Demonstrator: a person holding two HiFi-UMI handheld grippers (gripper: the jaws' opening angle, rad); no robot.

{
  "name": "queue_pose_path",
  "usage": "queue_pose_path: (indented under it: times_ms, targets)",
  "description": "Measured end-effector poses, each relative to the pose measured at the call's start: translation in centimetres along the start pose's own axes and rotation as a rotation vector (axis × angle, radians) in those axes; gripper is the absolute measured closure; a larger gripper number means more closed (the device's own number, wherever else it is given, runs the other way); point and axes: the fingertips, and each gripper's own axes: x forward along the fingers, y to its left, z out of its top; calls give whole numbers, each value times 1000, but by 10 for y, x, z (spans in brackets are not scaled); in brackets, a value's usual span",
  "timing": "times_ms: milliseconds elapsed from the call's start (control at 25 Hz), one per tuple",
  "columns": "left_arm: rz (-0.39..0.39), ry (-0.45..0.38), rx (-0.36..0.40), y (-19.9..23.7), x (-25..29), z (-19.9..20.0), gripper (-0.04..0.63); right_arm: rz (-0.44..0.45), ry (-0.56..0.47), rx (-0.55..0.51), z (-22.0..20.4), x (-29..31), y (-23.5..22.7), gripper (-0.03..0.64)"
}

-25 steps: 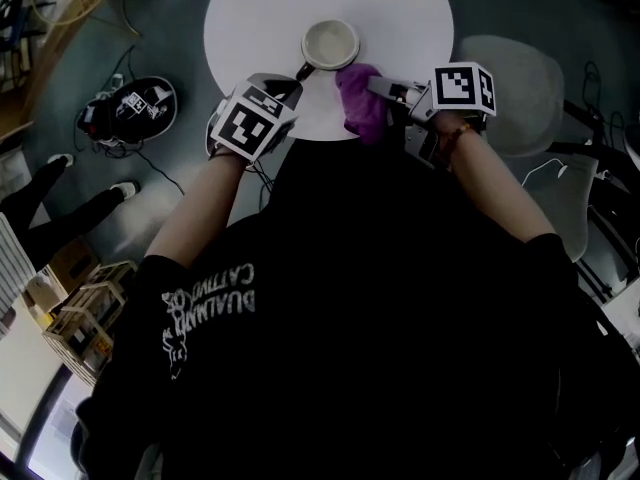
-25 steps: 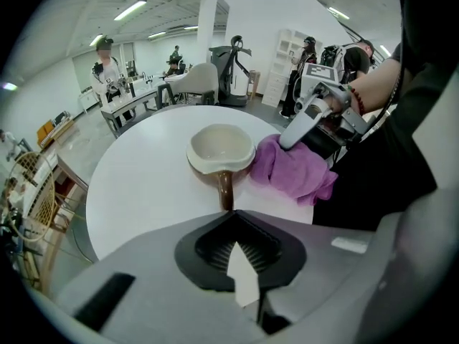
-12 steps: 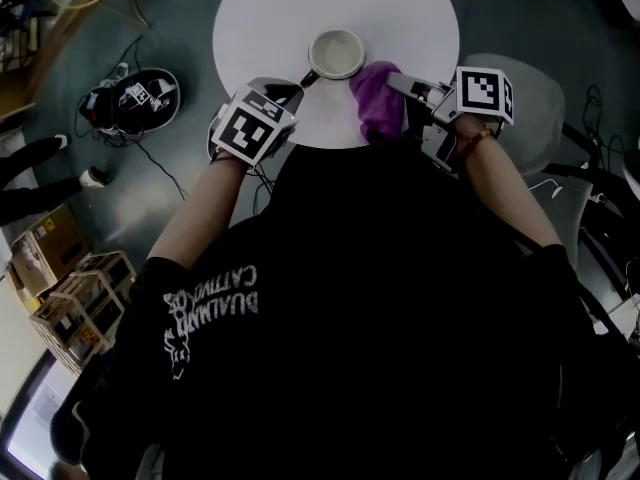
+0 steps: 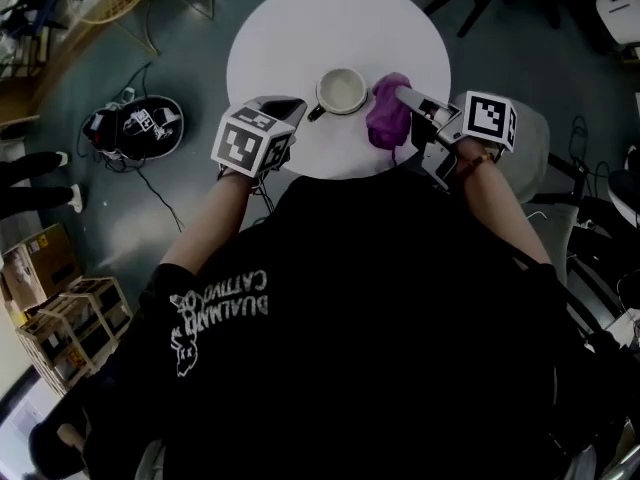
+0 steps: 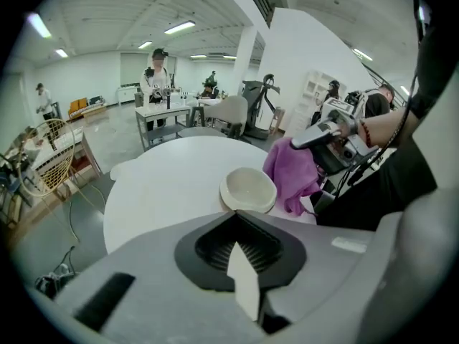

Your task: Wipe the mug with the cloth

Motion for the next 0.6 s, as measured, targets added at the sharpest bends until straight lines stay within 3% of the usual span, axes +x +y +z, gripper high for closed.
queue_pose_path:
  times_ms: [320,600]
  targets:
    - [-23,-224,-107,21,-34,52,594,71,-151,-86,32,-7,59,566]
    - [-91,-376,-71,18,-90,89,594,184,-329,-184,49,-29,158,566]
